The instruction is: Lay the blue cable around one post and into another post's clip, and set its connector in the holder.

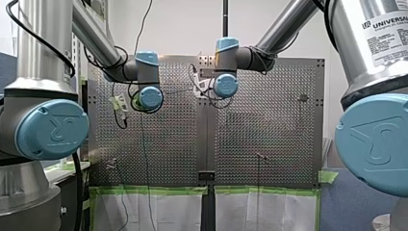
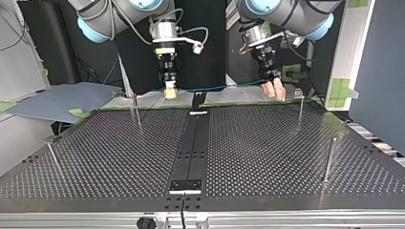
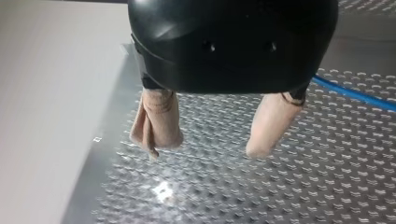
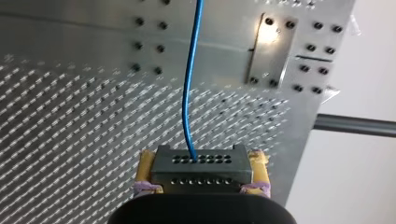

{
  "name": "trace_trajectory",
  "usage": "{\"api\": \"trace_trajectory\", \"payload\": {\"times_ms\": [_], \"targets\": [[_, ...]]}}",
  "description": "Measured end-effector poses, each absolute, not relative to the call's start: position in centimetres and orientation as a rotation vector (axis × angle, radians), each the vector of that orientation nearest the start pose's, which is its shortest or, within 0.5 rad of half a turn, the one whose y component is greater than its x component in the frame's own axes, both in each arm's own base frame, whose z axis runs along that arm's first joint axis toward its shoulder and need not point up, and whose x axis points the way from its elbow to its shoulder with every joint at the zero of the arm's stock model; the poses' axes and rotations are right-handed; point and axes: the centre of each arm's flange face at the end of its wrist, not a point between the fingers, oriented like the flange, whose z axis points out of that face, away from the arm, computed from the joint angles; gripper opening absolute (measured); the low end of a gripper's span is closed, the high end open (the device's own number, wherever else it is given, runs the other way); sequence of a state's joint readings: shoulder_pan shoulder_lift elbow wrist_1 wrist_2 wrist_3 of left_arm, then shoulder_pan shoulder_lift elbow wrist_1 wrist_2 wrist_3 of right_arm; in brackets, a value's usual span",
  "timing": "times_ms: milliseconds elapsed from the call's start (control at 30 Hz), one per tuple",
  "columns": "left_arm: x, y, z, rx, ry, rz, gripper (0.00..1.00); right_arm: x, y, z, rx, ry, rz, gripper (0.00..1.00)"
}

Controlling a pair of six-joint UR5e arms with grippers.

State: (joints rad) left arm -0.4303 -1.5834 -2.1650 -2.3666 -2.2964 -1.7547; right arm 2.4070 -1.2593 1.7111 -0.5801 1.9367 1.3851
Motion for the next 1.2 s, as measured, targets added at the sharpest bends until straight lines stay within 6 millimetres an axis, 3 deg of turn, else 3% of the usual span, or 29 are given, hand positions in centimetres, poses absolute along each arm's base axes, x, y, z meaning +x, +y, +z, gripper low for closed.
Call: {"api": "trace_trajectory", "payload": {"times_ms": [500,833,1200], "targets": [[33.7,-22.7,35.5,-0.457,1.319,-0.031,1.0,53.2,-34.0,36.8,1.393,-0.705,1.645,0.0],[32.4,-21.4,40.6,-0.487,1.269,-0.045,1.0,57.0,-34.3,36.1,1.464,-0.669,1.666,0.0],[31.0,-18.8,46.9,-0.525,1.194,-0.045,1.0,59.9,-33.2,38.9,1.426,-0.624,1.749,0.0]]}}
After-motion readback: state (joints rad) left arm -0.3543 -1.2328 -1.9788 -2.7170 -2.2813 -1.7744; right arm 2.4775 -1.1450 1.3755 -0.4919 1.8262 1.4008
